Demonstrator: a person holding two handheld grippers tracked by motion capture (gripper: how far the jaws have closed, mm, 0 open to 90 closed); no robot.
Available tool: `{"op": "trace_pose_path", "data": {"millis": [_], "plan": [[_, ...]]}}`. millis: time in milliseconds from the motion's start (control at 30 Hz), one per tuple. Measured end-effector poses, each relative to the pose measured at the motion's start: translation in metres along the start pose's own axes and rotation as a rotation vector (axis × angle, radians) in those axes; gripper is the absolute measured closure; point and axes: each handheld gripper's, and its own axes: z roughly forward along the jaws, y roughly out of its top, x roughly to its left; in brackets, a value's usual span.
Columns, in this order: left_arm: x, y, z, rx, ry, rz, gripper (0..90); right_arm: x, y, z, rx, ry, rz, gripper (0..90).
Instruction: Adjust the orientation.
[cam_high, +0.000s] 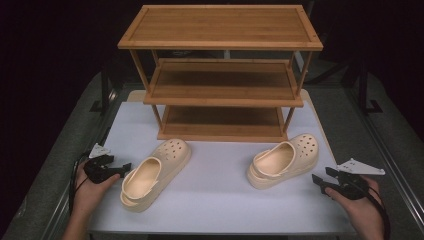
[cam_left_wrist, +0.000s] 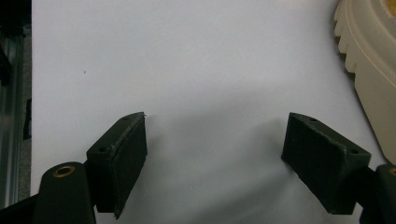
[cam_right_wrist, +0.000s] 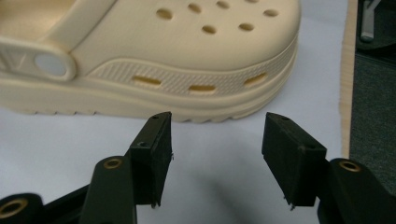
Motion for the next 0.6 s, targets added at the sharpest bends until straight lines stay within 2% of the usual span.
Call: {"op": "trace_pose_path", "data": {"millis": [200,333,467,500,533,600], "plan": [[0.0,0.0,0.0,-0.002,0.0,0.001,21.2,-0.01,0.011,0.002,-0.02,-0.004,0.018,44.0],[0.0,0.0,0.0,0.0,-0.001,-0.001,21.2,-0.016,0.018,0.003,-0.034,-0.005,0.033,49.5],[0.0,0.0,0.0,0.0,0.0,-0.001,21.2,-0.024,0.026,0.006,-0.045,-0.009,0.051,61.7],[0.0,0.0,0.0,0.0,0.0,-0.001,21.2,-0.028,0.031,0.008,-0.043,-0.008,0.061,68.5],[0.0,0.0,0.0,0.0,0.0,-0.001,21.2,-0.028,0.031,0.008,-0.043,-0.008,0.061,68.5],[0.0,0.0,0.0,0.0,-0.001,-0.001,21.2,-0.032,0.035,0.011,-0.045,-0.013,0.069,75.6]]}}
